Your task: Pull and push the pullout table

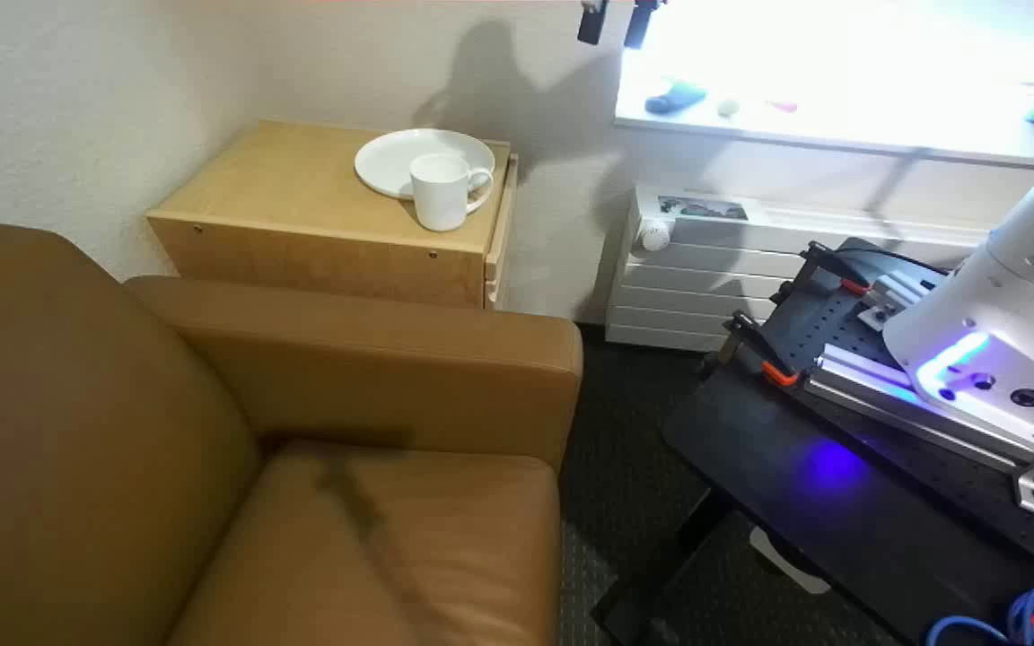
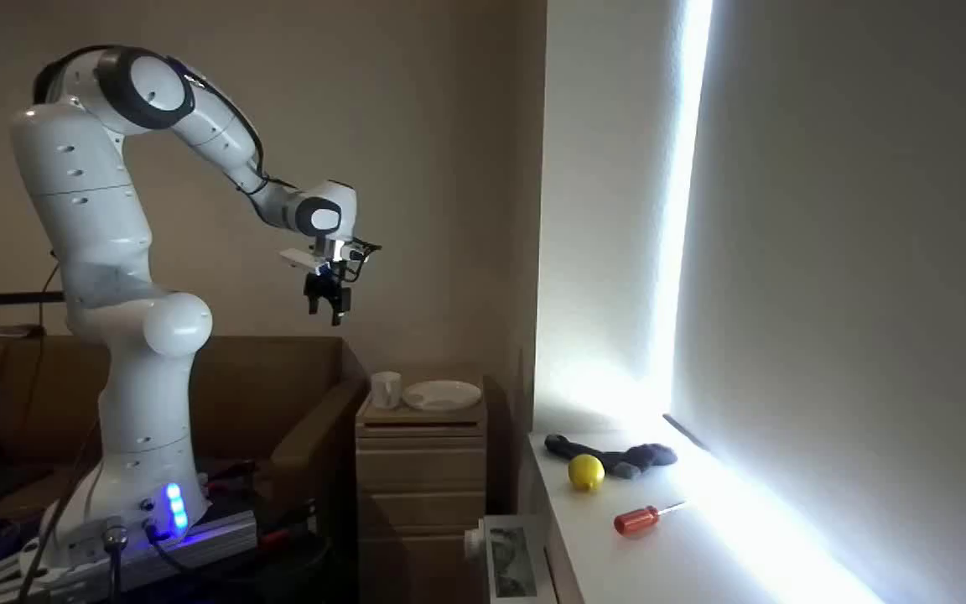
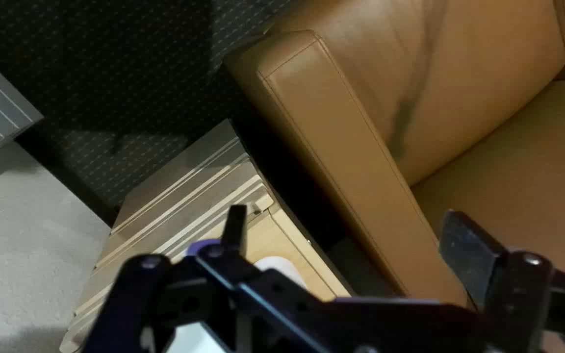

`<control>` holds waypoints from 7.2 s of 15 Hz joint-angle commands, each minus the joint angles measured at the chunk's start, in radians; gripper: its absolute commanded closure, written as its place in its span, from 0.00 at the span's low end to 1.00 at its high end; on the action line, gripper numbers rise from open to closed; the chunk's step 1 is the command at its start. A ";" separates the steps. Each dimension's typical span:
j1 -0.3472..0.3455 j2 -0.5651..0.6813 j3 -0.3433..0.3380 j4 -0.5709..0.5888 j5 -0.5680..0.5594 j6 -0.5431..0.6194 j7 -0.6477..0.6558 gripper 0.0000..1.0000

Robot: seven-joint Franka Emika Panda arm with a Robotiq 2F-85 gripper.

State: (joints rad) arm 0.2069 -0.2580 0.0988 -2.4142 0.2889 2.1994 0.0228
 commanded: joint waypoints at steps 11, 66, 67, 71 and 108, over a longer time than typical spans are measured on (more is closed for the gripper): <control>-0.068 -0.004 -0.005 -0.026 -0.005 -0.001 0.051 0.00; -0.141 1.058 -0.015 0.417 0.183 0.773 0.530 0.00; -0.153 1.074 -0.005 0.433 0.190 0.771 0.530 0.00; -0.261 1.126 0.103 0.490 0.251 0.752 0.483 0.00; -0.382 1.000 0.275 0.393 0.432 0.887 0.331 0.00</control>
State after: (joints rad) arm -0.2028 0.7653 0.4227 -2.0051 0.7329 3.1256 0.3324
